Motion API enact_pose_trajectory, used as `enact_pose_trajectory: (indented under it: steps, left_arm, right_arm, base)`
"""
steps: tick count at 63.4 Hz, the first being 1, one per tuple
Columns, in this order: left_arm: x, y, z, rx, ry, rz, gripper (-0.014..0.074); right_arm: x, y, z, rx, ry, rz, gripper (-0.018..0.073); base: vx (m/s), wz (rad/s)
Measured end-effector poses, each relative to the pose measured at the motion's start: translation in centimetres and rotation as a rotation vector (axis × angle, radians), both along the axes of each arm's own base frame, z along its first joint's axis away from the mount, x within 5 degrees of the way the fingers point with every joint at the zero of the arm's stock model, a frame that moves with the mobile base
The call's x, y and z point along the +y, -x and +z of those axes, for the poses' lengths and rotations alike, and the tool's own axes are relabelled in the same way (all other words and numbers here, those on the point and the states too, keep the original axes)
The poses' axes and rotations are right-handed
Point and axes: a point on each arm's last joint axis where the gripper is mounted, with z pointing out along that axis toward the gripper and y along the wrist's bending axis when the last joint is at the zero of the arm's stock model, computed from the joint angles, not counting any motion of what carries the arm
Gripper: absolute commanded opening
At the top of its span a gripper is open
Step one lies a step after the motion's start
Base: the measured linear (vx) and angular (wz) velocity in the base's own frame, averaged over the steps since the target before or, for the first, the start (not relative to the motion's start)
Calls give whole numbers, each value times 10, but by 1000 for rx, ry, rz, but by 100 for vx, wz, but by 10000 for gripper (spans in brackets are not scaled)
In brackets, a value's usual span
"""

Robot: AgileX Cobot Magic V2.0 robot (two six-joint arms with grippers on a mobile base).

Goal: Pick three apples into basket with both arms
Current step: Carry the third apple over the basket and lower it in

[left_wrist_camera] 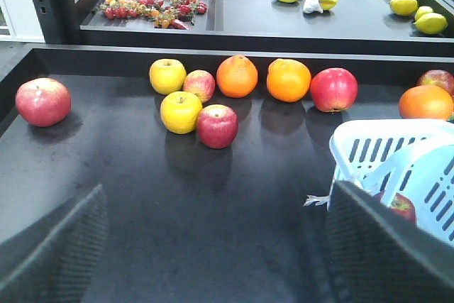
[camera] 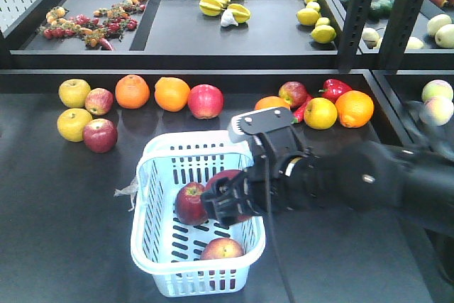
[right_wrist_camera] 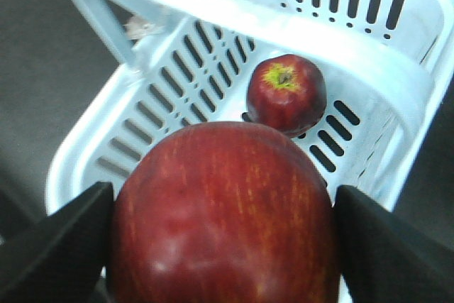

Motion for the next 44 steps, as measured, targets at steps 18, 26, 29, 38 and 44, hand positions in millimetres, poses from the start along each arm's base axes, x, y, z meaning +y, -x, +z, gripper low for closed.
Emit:
enact_pose_trajectory:
  steps: [18,26,29,38,44]
  left_arm:
    - [0,0,0,0,0,0,593]
    - [0,0,0,0,0,0,593]
    - [0,0,0,0,0,0,593]
    - [0,0,0,0,0,0,593]
    - [0,0,0,0,0,0,593]
  right_arm:
    - [21,-27,-27,68,38,8,482]
    - [23,-31,-34,78,47,6,581]
    - [23,-31,-35,78,48,5,611]
    - [23,-32,-35,68,45,0,650]
    - [23,-33,-34,67,44,-2,649]
  base:
    - [0,0]
    - [0,0]
    - [0,0]
    - [0,0]
    - [0,0]
